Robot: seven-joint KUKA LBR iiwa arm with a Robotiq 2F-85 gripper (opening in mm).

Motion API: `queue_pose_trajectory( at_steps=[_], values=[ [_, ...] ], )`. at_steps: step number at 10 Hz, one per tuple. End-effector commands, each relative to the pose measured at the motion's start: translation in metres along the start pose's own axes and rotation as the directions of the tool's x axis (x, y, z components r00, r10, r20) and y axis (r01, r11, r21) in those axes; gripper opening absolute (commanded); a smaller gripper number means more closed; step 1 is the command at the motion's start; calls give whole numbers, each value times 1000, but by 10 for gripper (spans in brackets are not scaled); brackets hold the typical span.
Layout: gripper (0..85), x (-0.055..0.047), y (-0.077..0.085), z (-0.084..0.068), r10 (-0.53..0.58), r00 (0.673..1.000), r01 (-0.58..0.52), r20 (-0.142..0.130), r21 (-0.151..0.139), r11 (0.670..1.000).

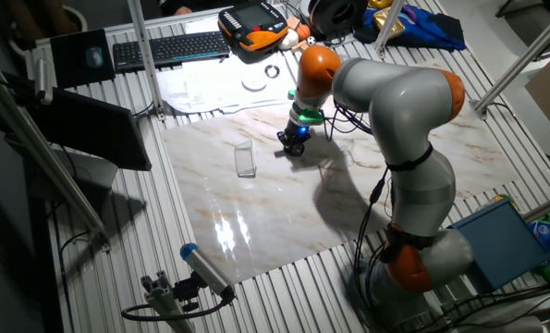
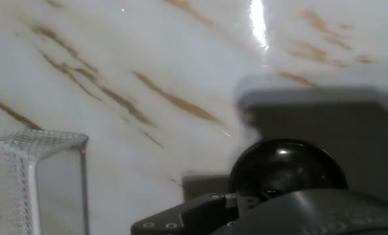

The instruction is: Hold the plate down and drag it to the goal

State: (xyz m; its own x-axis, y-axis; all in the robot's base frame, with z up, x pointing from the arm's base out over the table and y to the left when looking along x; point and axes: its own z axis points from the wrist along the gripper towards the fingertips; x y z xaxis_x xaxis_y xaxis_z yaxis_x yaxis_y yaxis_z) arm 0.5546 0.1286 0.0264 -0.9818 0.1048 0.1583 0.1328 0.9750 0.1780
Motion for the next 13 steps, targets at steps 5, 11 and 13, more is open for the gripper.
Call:
queue_pose_trajectory(
  at_steps=[5, 11, 13],
  values=[
    [0, 3, 23, 5, 43, 999, -43, -10, -8, 999],
    [0, 7, 47, 5, 80, 996, -81, -28, -25, 996],
    [0, 8, 49, 7, 85, 996, -85, -22, -20, 996]
  ],
)
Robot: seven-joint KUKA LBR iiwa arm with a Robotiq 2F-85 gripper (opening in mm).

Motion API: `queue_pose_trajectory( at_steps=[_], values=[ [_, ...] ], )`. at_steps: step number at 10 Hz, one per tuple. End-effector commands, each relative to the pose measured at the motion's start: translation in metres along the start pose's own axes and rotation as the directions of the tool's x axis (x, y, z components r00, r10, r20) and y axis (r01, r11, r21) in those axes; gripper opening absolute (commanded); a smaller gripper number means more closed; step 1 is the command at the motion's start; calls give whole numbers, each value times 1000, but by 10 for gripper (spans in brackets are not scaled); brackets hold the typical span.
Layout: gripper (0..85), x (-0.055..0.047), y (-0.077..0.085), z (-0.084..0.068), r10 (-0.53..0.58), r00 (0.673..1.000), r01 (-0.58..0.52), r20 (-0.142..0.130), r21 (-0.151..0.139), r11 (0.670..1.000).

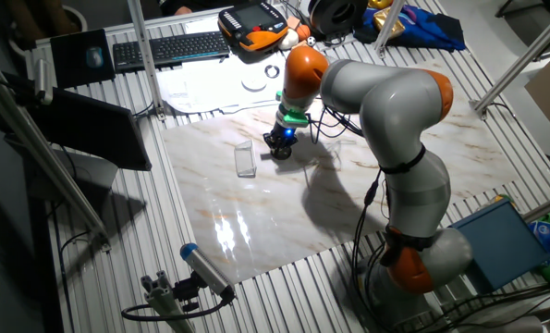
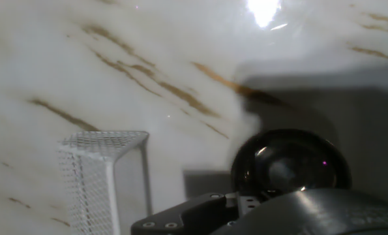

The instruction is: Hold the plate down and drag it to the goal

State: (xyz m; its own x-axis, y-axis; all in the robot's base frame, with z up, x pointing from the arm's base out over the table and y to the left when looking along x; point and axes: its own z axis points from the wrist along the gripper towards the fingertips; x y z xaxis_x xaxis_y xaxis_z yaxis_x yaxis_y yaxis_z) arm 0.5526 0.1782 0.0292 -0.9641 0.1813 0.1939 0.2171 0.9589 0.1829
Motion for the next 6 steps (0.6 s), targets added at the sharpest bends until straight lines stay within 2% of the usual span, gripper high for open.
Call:
queue_pose_trajectory(
  at_steps=[1, 6],
  values=[
    [0, -1, -1, 0, -3, 1000, 3, 1, 1, 1000],
    [0, -5, -5, -1, -15, 1000, 15, 2, 5, 1000]
  ],
)
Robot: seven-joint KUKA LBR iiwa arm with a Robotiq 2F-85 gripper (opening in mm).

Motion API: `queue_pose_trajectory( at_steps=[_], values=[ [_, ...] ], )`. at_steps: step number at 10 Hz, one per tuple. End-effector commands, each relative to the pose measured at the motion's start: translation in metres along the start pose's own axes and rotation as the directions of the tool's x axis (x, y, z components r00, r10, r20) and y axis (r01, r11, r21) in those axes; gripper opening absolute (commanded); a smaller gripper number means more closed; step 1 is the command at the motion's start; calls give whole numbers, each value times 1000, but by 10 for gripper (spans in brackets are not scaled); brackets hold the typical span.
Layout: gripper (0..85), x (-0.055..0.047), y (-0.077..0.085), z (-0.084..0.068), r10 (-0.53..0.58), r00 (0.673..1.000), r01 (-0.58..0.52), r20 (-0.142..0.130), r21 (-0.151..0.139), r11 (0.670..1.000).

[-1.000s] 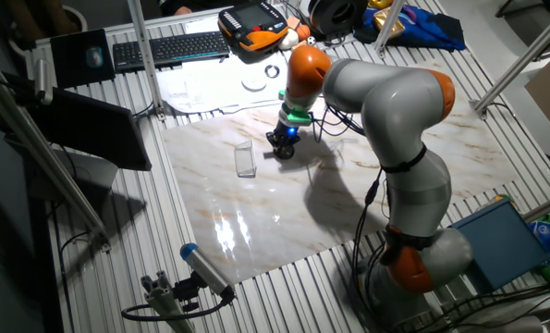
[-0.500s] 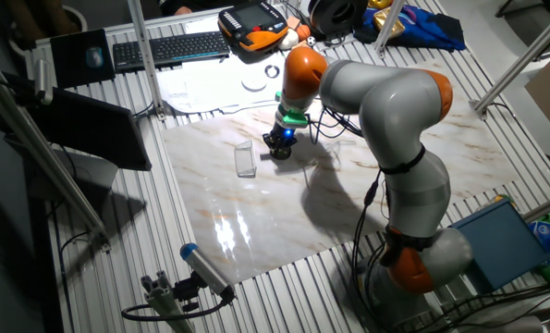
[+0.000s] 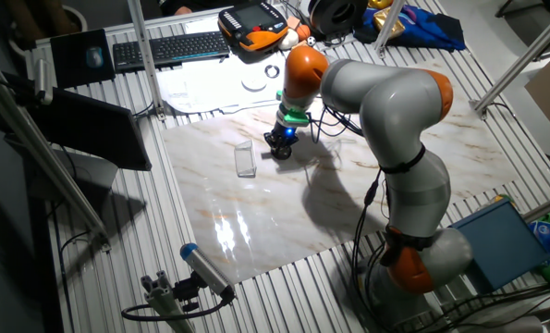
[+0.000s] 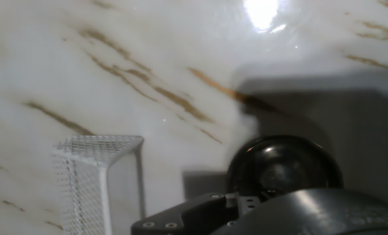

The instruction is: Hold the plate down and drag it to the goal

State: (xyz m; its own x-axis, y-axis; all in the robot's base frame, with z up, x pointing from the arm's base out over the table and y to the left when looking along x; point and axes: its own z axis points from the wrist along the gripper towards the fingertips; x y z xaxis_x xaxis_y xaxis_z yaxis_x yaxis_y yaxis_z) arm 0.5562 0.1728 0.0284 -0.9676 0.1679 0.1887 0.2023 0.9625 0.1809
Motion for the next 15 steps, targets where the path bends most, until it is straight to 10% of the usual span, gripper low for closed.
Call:
queue_pose_trajectory(
  at_steps=[1, 15],
  values=[
    [0, 0, 1, 1, 0, 1000, 0, 0, 0, 1000],
    [0, 11, 18, 10, 36, 999, -36, 0, -25, 999]
  ],
)
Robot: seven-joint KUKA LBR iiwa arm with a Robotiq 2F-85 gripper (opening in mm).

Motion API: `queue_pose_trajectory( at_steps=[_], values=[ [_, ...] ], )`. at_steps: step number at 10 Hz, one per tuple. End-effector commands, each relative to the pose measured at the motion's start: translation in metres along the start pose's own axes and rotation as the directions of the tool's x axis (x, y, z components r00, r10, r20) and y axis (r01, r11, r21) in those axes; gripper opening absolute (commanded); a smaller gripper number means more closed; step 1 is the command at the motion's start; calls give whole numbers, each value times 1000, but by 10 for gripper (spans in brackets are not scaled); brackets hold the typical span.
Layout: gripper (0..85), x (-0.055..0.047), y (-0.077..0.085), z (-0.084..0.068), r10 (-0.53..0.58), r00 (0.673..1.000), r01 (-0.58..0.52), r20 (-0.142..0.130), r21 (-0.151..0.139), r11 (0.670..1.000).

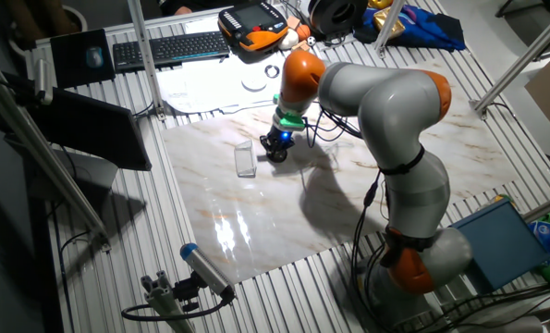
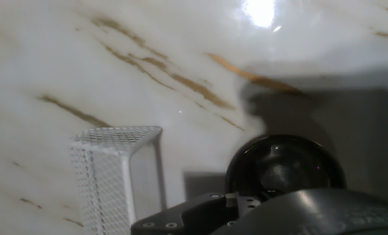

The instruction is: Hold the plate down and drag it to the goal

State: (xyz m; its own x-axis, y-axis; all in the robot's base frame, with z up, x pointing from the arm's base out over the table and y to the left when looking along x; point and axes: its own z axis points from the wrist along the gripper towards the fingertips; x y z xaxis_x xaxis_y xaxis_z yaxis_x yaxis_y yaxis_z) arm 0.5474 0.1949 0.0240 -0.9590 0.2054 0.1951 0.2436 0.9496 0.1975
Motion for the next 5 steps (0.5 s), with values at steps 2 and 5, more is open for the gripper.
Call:
queue_pose_trajectory(
  at_steps=[2, 5],
  values=[
    [0, 4, 6, 3, 13, 1000, -13, 4, -1, 1000],
    [0, 11, 14, 6, 29, 1000, -29, 8, -4, 1000]
  ],
)
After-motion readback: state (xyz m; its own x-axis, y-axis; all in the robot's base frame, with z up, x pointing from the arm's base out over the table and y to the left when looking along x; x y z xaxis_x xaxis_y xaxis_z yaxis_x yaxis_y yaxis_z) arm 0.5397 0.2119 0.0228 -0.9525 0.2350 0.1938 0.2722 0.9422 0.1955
